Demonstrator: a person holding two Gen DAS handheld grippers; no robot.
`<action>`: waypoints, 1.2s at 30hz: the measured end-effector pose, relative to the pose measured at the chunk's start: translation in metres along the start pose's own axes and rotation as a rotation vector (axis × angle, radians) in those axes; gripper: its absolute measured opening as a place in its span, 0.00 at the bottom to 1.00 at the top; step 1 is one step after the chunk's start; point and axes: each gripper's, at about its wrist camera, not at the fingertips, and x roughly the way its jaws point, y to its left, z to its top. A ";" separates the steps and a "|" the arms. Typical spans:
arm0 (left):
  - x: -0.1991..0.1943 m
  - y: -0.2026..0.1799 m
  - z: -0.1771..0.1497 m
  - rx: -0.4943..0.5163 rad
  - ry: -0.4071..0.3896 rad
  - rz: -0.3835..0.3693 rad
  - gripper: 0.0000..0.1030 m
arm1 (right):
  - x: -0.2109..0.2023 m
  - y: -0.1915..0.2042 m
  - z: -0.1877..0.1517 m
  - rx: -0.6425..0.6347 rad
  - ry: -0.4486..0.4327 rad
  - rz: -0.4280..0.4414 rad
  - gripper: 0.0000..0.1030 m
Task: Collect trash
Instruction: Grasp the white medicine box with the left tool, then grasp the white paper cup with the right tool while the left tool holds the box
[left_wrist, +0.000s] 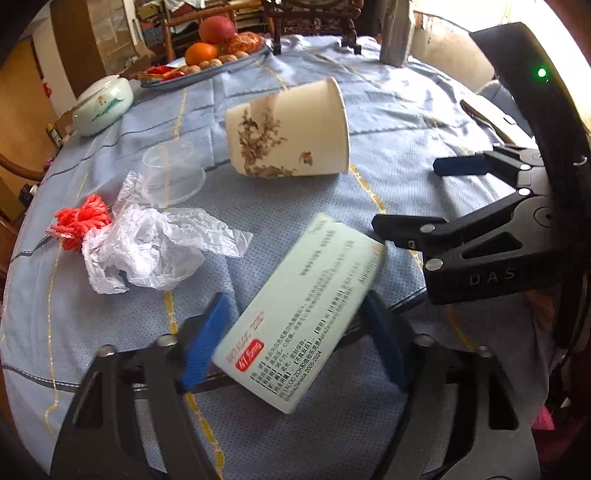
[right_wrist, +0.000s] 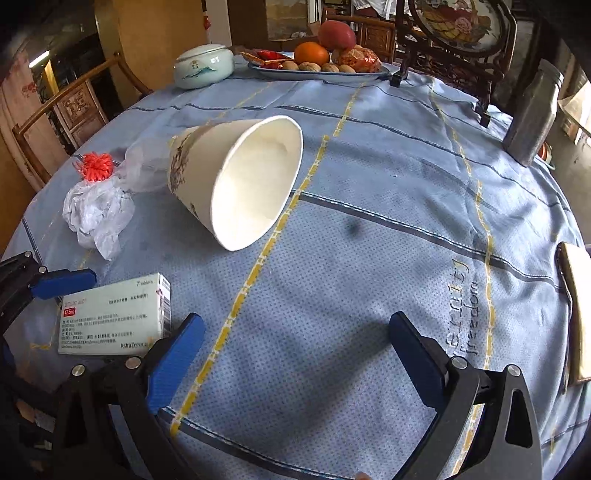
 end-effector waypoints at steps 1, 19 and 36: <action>-0.002 0.001 0.000 -0.006 -0.007 0.002 0.50 | -0.001 -0.002 0.000 0.010 -0.007 0.014 0.96; -0.028 0.060 -0.005 -0.247 -0.147 0.156 0.49 | -0.045 -0.008 0.049 0.078 -0.203 0.248 0.95; -0.022 0.062 -0.007 -0.255 -0.121 0.129 0.49 | 0.018 0.014 0.076 -0.124 -0.188 0.265 0.84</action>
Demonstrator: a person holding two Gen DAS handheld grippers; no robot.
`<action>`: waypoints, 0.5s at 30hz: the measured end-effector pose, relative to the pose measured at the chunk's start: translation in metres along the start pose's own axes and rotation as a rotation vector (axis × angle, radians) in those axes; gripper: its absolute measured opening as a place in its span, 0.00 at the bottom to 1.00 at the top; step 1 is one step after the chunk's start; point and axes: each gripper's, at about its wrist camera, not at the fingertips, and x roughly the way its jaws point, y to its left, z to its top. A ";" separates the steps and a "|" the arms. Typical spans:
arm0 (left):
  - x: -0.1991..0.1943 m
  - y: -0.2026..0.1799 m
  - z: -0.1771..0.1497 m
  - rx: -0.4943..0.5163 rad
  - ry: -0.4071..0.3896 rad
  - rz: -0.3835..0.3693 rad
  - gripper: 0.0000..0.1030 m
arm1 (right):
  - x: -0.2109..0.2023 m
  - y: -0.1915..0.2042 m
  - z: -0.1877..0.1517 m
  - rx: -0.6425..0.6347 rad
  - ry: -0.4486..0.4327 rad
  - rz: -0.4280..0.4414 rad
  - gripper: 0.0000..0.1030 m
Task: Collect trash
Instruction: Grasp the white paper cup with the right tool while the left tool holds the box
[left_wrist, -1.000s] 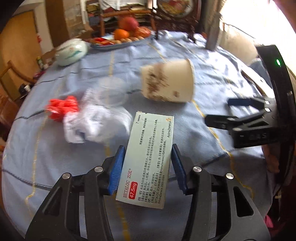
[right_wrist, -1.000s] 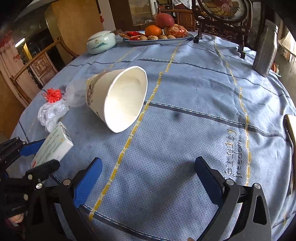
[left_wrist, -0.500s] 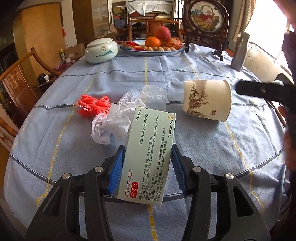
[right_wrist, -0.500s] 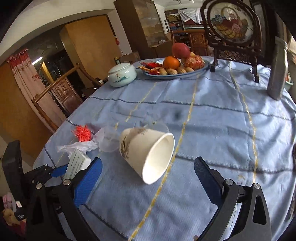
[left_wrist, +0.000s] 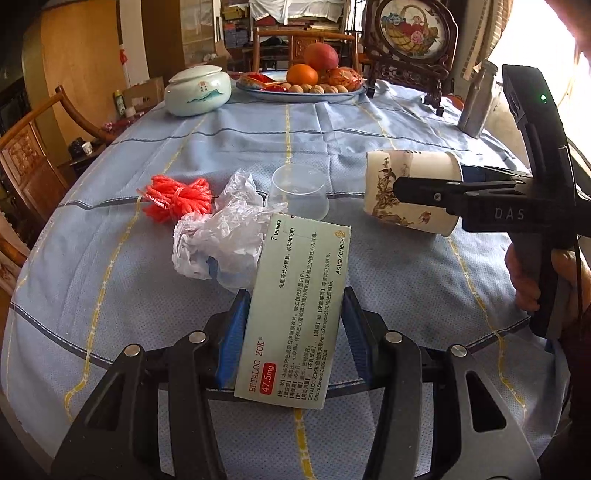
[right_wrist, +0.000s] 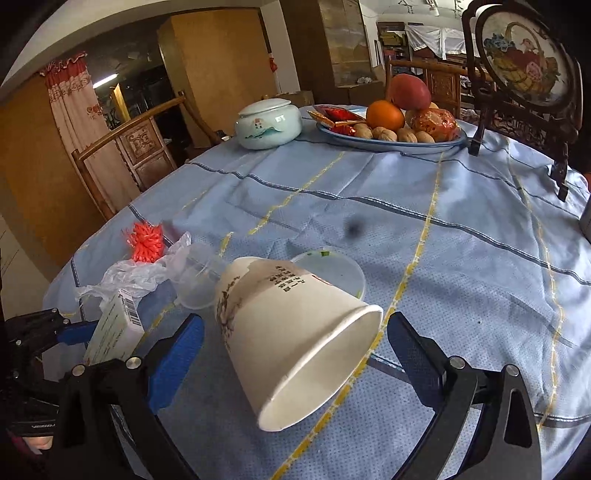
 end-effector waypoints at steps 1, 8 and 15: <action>0.000 -0.001 0.000 0.003 -0.003 0.005 0.49 | 0.000 0.004 -0.001 -0.017 0.003 -0.015 0.79; 0.001 0.006 0.000 -0.028 -0.001 -0.003 0.49 | -0.024 0.010 0.000 -0.027 -0.074 -0.044 0.75; -0.015 0.012 -0.004 -0.079 -0.062 -0.029 0.48 | -0.049 0.005 0.006 0.005 -0.160 -0.045 0.73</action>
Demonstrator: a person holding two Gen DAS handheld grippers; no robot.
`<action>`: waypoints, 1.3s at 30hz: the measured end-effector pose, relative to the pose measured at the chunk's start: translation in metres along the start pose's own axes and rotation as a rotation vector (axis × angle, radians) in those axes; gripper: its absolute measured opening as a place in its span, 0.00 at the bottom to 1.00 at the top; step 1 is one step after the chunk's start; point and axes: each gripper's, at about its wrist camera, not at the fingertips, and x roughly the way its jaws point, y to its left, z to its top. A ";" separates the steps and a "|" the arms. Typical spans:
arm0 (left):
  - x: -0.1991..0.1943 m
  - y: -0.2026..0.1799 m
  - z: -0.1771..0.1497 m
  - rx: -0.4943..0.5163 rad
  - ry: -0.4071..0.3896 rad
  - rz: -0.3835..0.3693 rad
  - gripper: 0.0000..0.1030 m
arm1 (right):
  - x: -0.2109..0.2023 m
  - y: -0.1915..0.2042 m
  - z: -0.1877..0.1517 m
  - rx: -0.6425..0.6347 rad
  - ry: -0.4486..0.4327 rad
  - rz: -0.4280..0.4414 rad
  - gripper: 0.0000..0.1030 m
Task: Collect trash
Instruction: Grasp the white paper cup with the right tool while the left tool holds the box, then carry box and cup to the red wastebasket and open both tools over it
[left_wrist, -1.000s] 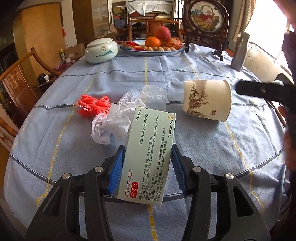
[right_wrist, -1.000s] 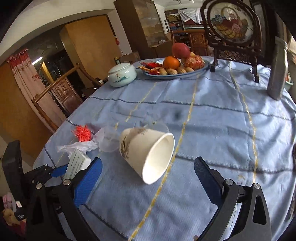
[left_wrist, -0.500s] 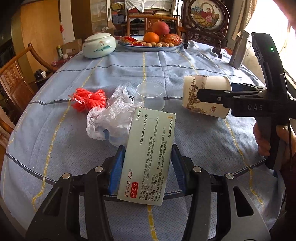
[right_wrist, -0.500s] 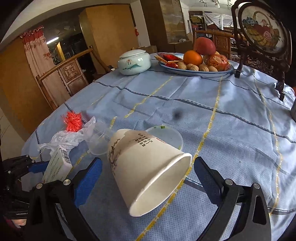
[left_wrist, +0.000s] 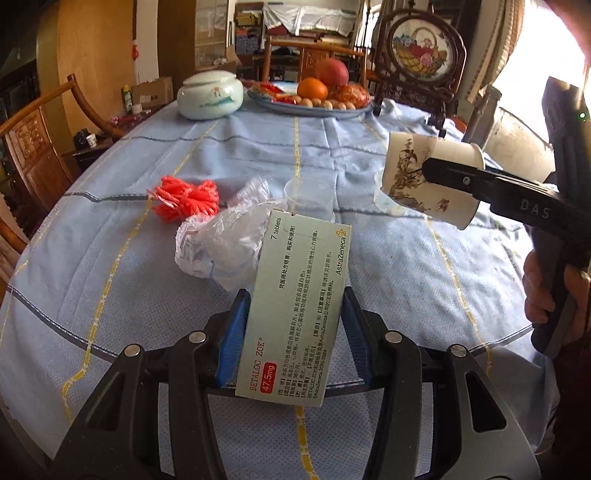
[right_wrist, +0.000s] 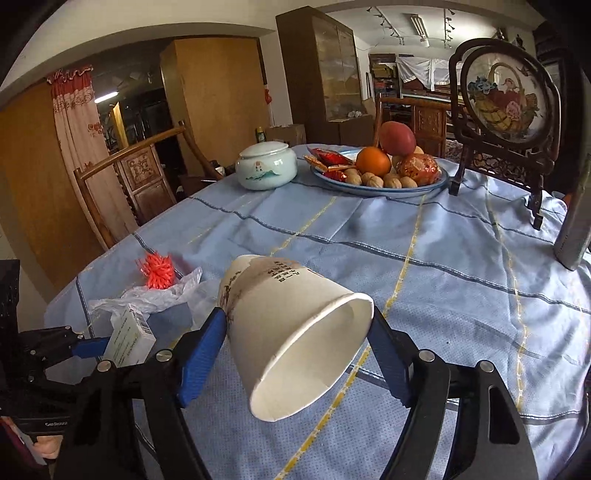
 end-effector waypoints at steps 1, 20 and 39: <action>-0.004 -0.002 0.000 -0.003 -0.008 -0.002 0.48 | -0.002 0.000 0.001 0.002 -0.005 0.003 0.73; -0.004 -0.027 -0.035 0.027 0.099 0.010 0.58 | -0.039 0.014 0.000 -0.013 -0.102 0.044 0.72; -0.089 -0.030 -0.018 0.017 -0.121 0.054 0.44 | -0.069 0.028 -0.003 -0.015 -0.189 0.049 0.72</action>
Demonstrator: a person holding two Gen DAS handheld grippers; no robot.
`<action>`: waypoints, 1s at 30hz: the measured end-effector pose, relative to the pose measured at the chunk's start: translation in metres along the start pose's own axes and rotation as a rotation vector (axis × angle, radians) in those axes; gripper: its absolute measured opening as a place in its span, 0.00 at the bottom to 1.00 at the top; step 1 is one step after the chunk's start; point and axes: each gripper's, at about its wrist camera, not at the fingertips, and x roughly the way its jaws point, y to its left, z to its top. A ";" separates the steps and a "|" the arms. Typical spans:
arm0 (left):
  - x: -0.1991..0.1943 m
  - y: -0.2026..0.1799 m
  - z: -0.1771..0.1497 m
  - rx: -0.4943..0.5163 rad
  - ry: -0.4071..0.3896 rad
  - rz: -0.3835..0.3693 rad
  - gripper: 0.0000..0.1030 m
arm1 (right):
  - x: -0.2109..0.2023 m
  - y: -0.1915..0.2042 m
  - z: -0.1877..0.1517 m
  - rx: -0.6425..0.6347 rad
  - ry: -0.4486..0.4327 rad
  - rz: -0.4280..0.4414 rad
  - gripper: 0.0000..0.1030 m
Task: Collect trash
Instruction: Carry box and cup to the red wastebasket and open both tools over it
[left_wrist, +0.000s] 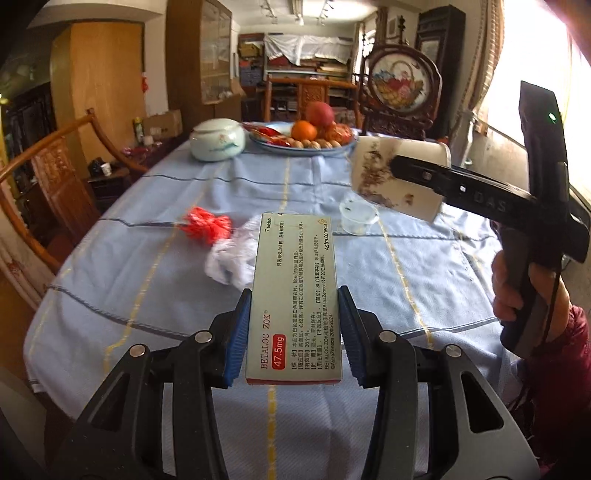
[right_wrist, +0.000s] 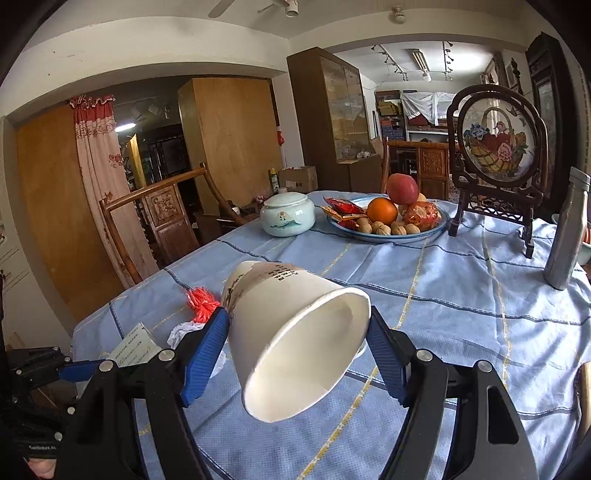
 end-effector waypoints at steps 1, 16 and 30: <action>-0.006 0.005 -0.001 -0.011 -0.008 0.011 0.44 | -0.005 0.004 0.000 -0.006 -0.013 0.000 0.72; -0.091 0.083 -0.067 -0.176 -0.058 0.230 0.44 | -0.056 0.099 -0.020 -0.068 -0.080 0.174 0.72; -0.110 0.219 -0.178 -0.509 0.120 0.419 0.45 | -0.027 0.220 -0.036 -0.136 0.024 0.395 0.69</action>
